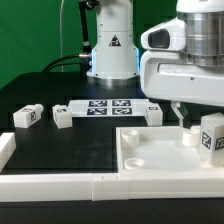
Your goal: Assemble one leg
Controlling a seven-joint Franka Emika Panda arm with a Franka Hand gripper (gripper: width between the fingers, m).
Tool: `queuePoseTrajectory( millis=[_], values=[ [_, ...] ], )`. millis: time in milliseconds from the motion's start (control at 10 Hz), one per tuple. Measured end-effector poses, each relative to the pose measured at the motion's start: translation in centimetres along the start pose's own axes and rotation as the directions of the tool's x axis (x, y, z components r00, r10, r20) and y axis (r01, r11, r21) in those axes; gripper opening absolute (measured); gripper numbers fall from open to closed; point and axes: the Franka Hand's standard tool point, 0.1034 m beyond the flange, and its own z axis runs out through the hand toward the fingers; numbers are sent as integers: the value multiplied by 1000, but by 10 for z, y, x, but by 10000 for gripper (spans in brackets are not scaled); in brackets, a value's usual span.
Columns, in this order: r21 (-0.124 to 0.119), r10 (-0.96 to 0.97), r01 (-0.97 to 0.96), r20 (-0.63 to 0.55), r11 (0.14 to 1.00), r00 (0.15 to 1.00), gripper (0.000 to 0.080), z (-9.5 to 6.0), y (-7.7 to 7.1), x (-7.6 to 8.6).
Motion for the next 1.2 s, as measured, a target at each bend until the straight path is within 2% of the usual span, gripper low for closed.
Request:
queuePoseTrajectory(
  millis=[300,500,600,800,900,1000,1100,1200],
  values=[
    [-26,-359,359,14,933,933,649,0,0,0],
    [-28,-513,513,11,858,859,649,0,-6,-3],
    [-27,-554,554,13,832,832,649,1,-4,-2],
    [-27,-546,546,13,838,838,649,1,-3,-2],
    [-27,-545,546,13,838,838,525,1,-3,-2],
    [-27,-545,545,13,838,838,342,1,-3,-2],
    [-27,-505,505,12,863,863,291,1,-3,-2],
    [-27,-508,508,12,861,861,291,1,-3,-1]
  ],
)
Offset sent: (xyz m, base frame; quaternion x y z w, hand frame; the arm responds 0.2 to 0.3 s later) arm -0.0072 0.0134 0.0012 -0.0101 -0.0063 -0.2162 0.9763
